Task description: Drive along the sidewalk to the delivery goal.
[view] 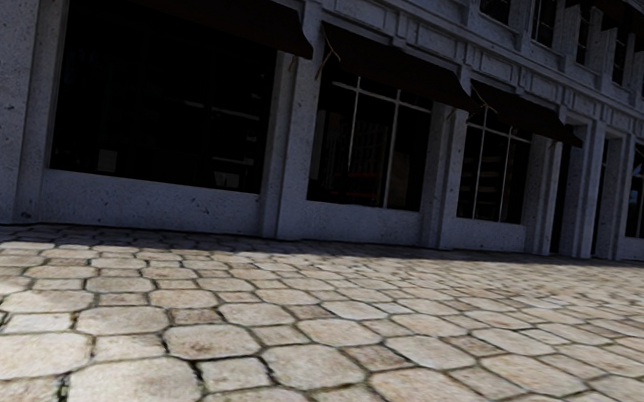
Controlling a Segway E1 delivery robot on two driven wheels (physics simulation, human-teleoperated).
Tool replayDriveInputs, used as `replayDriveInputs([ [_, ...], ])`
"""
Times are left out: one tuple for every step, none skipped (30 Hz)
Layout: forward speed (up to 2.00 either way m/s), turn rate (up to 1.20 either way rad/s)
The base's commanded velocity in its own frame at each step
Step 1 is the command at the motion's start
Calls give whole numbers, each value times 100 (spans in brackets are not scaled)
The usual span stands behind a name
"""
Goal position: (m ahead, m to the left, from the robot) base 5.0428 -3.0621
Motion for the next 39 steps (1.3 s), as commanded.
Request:
replayDriveInputs([
  [184, -1],
  [184, -1],
  [184, -2],
  [184, -2],
  [184, -2],
  [184, -2],
  [184, -2],
  [184, -2],
  [184, -2],
  [184, -2],
  [184, -2],
  [184, -2],
  [184, -2],
  [184, -6],
  [184, -19],
  [184, -28],
  [184, -32],
  [184, -34],
  [184, -42],
  [184, -54],
  [184, -54],
  [184, -63],
  [184, -71],
  [184, -83],
  [184, -87],
  [184, -88],
  [184, -88],
  [184, -88],
  [184, -88],
  [184, -88],
  [184, -88],
  [184, -82],
  [184, -27],
  [184, -9],
  [184, -3],
  [184, -2],
  [184, -1],
  [184, -1],
  [184, 0],
])
